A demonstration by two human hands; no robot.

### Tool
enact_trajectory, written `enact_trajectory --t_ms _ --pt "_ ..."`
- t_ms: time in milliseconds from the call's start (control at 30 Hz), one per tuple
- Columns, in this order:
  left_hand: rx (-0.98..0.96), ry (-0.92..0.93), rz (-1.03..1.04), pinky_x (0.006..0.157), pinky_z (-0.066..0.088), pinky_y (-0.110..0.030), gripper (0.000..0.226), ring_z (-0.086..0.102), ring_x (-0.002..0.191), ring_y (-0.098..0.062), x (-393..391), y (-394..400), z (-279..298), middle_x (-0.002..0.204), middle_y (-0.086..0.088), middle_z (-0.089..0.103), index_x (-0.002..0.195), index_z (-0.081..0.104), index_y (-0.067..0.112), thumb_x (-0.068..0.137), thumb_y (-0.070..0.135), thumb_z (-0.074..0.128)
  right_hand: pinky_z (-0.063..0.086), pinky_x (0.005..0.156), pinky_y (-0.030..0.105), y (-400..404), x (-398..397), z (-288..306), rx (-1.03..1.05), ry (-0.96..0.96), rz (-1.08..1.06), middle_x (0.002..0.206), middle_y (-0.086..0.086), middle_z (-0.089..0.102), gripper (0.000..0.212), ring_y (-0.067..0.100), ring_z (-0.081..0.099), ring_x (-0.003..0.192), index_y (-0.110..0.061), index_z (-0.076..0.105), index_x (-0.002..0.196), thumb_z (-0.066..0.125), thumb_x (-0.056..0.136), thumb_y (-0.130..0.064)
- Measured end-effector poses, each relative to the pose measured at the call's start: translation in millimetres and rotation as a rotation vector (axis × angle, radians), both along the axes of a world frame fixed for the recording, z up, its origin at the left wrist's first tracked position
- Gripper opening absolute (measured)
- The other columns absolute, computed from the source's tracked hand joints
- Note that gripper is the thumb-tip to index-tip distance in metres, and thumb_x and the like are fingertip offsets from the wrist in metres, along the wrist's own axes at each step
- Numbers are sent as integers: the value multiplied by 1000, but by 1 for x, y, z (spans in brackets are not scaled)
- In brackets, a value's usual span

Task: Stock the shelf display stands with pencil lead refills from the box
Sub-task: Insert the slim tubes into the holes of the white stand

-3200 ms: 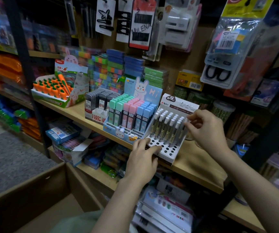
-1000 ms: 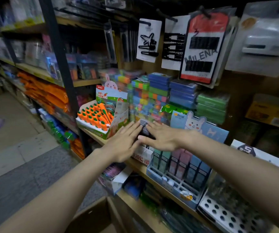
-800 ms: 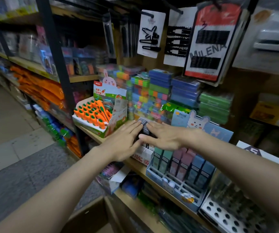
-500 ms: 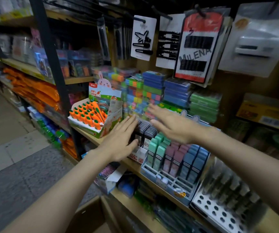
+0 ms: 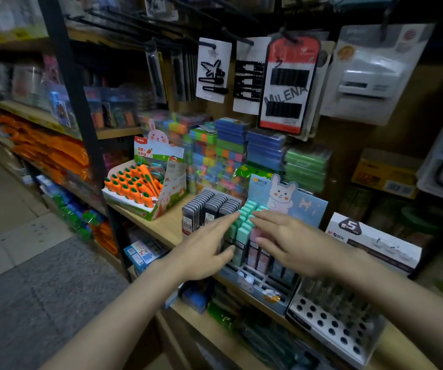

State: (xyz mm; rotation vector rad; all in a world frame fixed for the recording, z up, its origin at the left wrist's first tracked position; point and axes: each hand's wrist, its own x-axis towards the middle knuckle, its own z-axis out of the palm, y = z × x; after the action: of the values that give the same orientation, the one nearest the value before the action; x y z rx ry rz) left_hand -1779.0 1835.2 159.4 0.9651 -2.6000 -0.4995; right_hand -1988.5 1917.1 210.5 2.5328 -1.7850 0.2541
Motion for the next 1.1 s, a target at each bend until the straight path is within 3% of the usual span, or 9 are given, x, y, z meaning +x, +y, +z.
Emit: enact_trajectory --t_ms 133,300,367,500,600,733,1100 --pt "32 36 -5 104 40 -29 70 47 128 -14 0 1 -1 158 13 23 151 6 45 96 41 49 12 116 20 -7 0 -7 5 53 24 155 -2 35 54 13 27 142 -18 34 150 35 103 -44" --pt "20 68 -33 103 31 -18 71 24 141 1 -1 -2 2 158 23 14 151 8 44 95 41 52 -5 109 13 -7 -8 -15 35 42 -16 162 -7 17 61 7 13 147 -23 19 155 30 102 -51" --pt "4 46 -44 110 26 -21 71 17 143 3 -2 -2 3 158 25 10 152 10 42 95 42 52 -4 107 11 -5 -12 -12 60 9 -46 163 -10 11 63 4 10 147 -26 16 156 28 101 -53" --pt "-161 -16 -101 119 6 -22 63 -1 146 5 -8 2 6 161 19 5 153 22 31 97 46 46 1 109 13 8 -24 -8 50 26 -72 162 -8 17 61 5 13 147 -26 20 155 26 100 -54" --pt "-281 -111 -159 118 -6 -21 63 -9 146 4 -18 5 7 161 16 5 154 20 29 98 51 40 -4 115 18 20 -28 -11 51 122 -68 163 -7 12 62 7 6 149 -27 14 156 24 101 -54" --pt "-302 -168 -179 110 -19 -13 64 -11 141 8 -23 5 10 161 15 11 154 18 29 98 52 38 -5 121 30 26 -26 -18 84 194 -75 164 -6 3 63 11 -2 150 -26 3 157 17 102 -53" --pt "-388 -170 -185 120 -4 -25 57 2 148 -2 -26 2 14 157 12 29 151 24 33 98 53 34 -12 112 20 25 -33 -20 84 161 -115 164 -4 2 64 8 -1 150 -24 3 157 19 102 -54"
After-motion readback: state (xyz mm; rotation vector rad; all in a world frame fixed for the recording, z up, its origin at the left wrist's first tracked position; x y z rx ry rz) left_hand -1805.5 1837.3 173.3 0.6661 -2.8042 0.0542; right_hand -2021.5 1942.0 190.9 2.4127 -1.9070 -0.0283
